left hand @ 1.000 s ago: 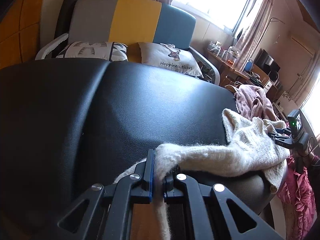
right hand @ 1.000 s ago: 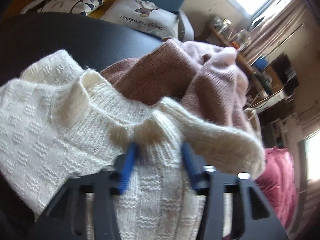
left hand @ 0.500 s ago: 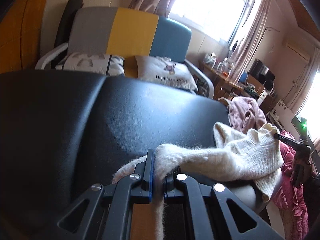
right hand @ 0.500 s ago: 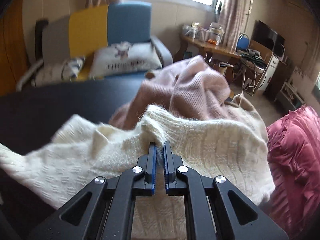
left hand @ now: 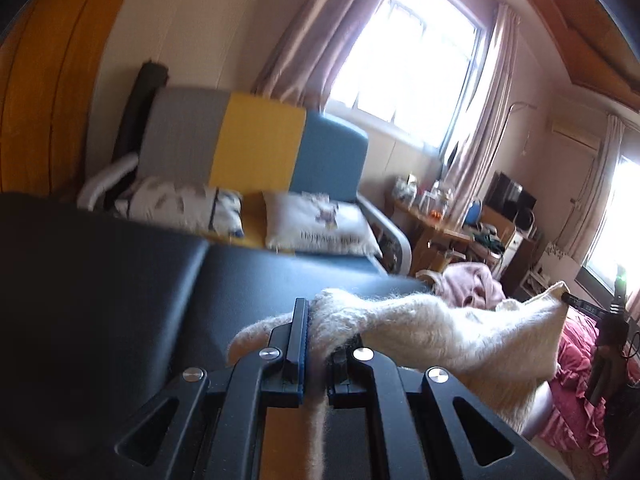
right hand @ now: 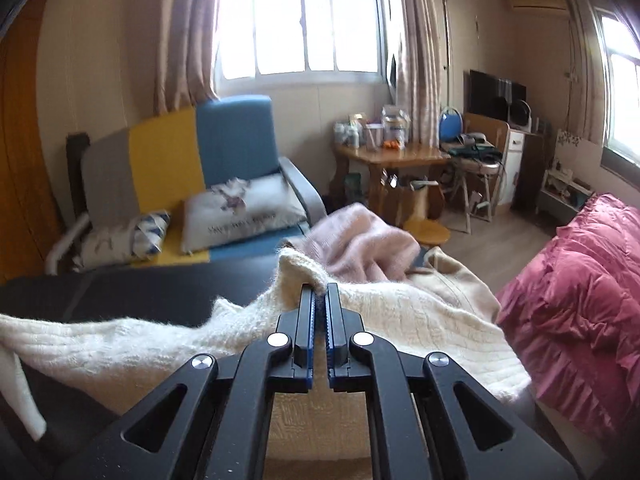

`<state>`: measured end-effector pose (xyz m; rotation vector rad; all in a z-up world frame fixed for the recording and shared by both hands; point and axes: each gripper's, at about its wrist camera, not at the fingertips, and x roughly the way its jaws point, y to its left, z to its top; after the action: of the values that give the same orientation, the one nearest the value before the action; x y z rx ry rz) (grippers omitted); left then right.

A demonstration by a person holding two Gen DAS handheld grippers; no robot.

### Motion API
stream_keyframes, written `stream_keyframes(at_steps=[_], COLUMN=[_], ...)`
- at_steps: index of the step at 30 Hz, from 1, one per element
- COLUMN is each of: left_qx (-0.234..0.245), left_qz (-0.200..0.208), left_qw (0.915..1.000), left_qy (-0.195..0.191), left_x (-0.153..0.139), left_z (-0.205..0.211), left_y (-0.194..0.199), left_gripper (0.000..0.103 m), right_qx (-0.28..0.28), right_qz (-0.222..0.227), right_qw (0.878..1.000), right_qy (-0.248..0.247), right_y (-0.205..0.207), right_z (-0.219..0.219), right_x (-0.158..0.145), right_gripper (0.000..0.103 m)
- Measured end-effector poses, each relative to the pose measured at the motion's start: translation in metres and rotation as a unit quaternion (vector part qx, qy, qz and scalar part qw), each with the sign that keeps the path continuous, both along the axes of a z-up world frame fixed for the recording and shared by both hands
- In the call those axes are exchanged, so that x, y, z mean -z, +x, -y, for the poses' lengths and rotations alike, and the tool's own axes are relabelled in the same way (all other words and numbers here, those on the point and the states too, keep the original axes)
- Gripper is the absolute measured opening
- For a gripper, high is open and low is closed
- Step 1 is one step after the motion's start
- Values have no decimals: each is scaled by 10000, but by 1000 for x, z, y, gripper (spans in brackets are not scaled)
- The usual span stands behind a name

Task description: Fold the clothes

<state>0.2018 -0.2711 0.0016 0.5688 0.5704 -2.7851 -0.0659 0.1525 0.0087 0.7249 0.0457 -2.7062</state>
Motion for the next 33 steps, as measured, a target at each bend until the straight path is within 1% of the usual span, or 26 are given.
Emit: stream_keyframes(at_steps=[3, 5, 9, 11, 13, 15, 16, 17, 19, 21, 22, 23, 25, 26, 27, 29, 31, 32, 33], left_qx=[-144, -268, -572, -761, -969, -1089, -1153, -1218, -1322, -1288, -1256, -1202, -1085, -1045, -1042, -1031, -1002, -988, -974], left_qz=[-240, -470, -870, -1024, -1056, -950, -853, -714, -240, 450, 803, 1150, 1725, 1967, 2151, 2449, 2446, 2443, 2441], left_qw=[9996, 9985, 9933, 9891, 9851, 9846, 9850, 9855, 9866, 9876, 9864, 9843, 9782, 9743, 9705, 9637, 9644, 9646, 9648], left_qy=[-61, -125, -506, -741, -947, -984, -958, -943, -925, -775, -687, -583, -406, -346, -328, -264, -72, 24, 120], left_x=[-22, -39, -76, -94, -108, -114, -111, -106, -87, -55, -38, -17, 28, 48, 65, 95, 105, 110, 115], left_z=[11, 19, 32, 40, 50, 67, 77, 86, 101, 117, 124, 129, 132, 132, 129, 125, 125, 125, 125], left_y=[9, 20, 48, 63, 74, 76, 73, 69, 52, 28, 16, 5, -12, -18, -22, -28, -27, -26, -25], left_gripper=[6, 6, 6, 6, 6, 6, 6, 6, 6, 6, 6, 7, 7, 7, 7, 7, 7, 7, 7], right_qx=[-158, -320, -701, -892, -1058, -1143, -1170, -1197, -1192, -1297, -1348, -1386, -1437, -1457, -1486, -1585, -1782, -2022, -2255], right_qz=[-290, -582, -1032, -1183, -1223, -1215, -1095, -970, -730, -206, 101, 497, 1266, 1626, 1758, 1816, 1845, 1848, 1814], right_qw=[9993, 9971, 9894, 9851, 9816, 9806, 9820, 9834, 9869, 9903, 9906, 9891, 9812, 9754, 9729, 9703, 9663, 9612, 9558], right_qy=[-176, -363, -737, -871, -1017, -1027, -995, -962, -800, -445, -222, -55, 250, 305, 239, 203, 228, 317, 526], right_y=[4, 11, 28, 32, 26, 14, 1, -11, -35, -62, -75, -86, -101, -104, -101, -85, -67, -51, -34], right_z=[10, 20, 40, 55, 72, 94, 109, 126, 158, 199, 217, 231, 252, 254, 251, 243, 236, 234, 233], right_x=[-26, -49, -87, -103, -113, -117, -111, -105, -89, -52, -31, -4, 46, 71, 84, 99, 109, 111, 115], right_gripper=[3, 3, 3, 3, 3, 3, 3, 3, 3, 5, 5, 8, 9, 9, 9, 9, 9, 11, 11])
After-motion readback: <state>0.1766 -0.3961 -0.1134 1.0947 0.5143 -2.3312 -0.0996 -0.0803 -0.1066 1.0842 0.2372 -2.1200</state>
